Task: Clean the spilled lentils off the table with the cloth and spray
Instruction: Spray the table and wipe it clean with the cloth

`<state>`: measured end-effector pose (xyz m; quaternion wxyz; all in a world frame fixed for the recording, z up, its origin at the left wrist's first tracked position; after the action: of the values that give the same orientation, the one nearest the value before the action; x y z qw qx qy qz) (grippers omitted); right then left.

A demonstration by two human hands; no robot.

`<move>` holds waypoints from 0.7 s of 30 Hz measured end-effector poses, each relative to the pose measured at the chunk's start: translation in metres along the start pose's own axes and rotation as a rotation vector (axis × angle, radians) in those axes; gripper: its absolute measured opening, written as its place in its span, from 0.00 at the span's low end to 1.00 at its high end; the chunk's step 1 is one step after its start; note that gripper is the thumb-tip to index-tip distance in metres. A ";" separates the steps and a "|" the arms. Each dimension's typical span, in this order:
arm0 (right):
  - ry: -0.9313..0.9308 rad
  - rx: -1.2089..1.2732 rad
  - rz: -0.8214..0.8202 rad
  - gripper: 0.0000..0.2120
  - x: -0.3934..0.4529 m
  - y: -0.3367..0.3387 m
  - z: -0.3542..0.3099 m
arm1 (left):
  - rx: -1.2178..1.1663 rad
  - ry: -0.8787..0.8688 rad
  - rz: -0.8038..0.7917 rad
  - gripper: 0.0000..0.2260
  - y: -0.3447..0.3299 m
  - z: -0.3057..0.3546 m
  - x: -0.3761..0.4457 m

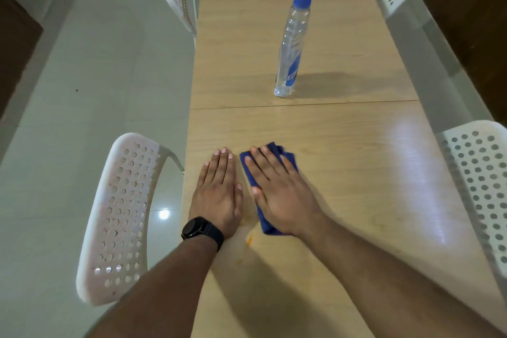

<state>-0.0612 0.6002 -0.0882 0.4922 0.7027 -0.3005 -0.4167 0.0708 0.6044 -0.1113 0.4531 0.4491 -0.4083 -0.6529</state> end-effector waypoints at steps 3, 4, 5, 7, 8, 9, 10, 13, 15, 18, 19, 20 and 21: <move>-0.088 -0.008 0.032 0.31 -0.002 0.004 0.042 | 0.009 0.005 -0.004 0.30 0.000 -0.001 0.001; -0.123 -0.004 0.049 0.31 0.011 0.010 0.054 | 0.008 0.001 -0.003 0.30 0.000 -0.001 0.002; -0.158 0.000 0.064 0.31 0.027 0.016 0.063 | 0.007 0.000 -0.002 0.30 0.000 -0.001 0.002; -0.216 0.014 0.085 0.31 0.062 0.028 0.073 | 0.009 -0.005 0.001 0.30 0.001 -0.002 0.003; -0.231 0.022 0.083 0.31 0.078 0.030 0.072 | 0.008 -0.003 0.000 0.30 -0.001 -0.003 0.002; -0.233 0.023 0.083 0.31 0.090 0.032 0.068 | 0.003 -0.003 0.004 0.30 -0.001 -0.003 0.003; -0.220 0.016 0.084 0.31 0.098 0.032 0.060 | -0.003 -0.004 0.009 0.30 -0.001 -0.003 0.002; -0.114 0.017 0.079 0.31 0.089 0.026 0.031 | -0.014 -0.009 0.013 0.30 0.000 -0.004 0.002; -0.048 0.038 0.078 0.31 0.061 0.018 0.011 | -0.010 -0.019 0.020 0.30 0.001 -0.003 0.002; 0.052 0.132 0.054 0.30 0.015 -0.002 -0.012 | -0.034 -0.033 0.025 0.30 0.003 -0.003 0.001; 0.106 0.236 0.056 0.29 0.004 -0.004 -0.015 | -0.046 -0.035 0.031 0.30 0.004 -0.003 0.000; 0.153 0.393 0.069 0.28 -0.002 -0.003 -0.013 | -0.060 -0.034 0.038 0.30 0.005 -0.004 0.000; 0.174 0.574 0.106 0.27 -0.007 0.000 -0.006 | -0.075 -0.036 0.042 0.30 0.005 -0.004 -0.001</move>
<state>-0.0595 0.6084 -0.0851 0.3186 0.8295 -0.3991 -0.2264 0.0758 0.6033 -0.1073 0.4757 0.4112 -0.4009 -0.6663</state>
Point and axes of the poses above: each hand's wrist, its own x-axis towards the middle knuckle, its own y-axis out of the back of the hand, z = x × y, the point moved 9 cm from there along x, towards the middle knuckle, and after that the axes turned 13 degrees about -z, right-handed, at the moved point
